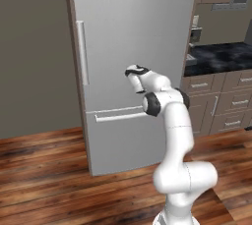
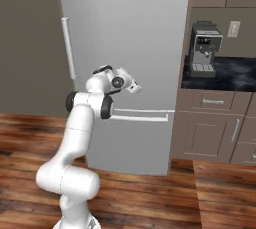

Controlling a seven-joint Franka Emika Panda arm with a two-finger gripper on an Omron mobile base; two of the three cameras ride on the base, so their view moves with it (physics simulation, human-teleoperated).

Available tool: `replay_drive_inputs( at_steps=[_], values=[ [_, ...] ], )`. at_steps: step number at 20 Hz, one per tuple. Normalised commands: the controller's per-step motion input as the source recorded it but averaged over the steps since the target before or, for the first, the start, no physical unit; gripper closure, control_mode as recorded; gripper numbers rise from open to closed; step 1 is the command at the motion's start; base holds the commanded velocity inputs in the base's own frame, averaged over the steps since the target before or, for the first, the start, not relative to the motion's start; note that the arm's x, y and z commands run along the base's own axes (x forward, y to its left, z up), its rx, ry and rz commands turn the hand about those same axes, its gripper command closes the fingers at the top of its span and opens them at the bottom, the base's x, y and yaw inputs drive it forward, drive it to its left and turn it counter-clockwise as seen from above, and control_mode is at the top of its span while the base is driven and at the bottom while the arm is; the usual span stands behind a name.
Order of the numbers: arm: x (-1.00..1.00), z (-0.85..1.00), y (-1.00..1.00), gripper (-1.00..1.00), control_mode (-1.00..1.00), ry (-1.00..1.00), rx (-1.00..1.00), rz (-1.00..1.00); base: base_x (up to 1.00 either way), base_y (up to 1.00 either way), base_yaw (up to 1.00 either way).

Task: Place the tupperware on the top shelf of the fridge. Make space for the tupperware among the existing items by rearranging them on the shelves if needed. Close the fridge door when finished.

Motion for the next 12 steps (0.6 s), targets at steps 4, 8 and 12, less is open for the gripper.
replay_drive_inputs(
  at_steps=[4, 8, 12],
  values=[
    [1.0, 0.84, 0.4, -1.0, -1.0, 0.14, 0.0, 0.0, 0.0, 0.0, 0.0],
    [1.0, 0.97, 0.55, -1.0, -1.0, 0.17, 0.0, 0.0, 0.0, 0.0, 0.0],
    [1.0, 1.0, 0.58, -1.0, -1.0, 0.25, 0.0, -0.01, 0.0, 0.0, 0.0]
  ],
)
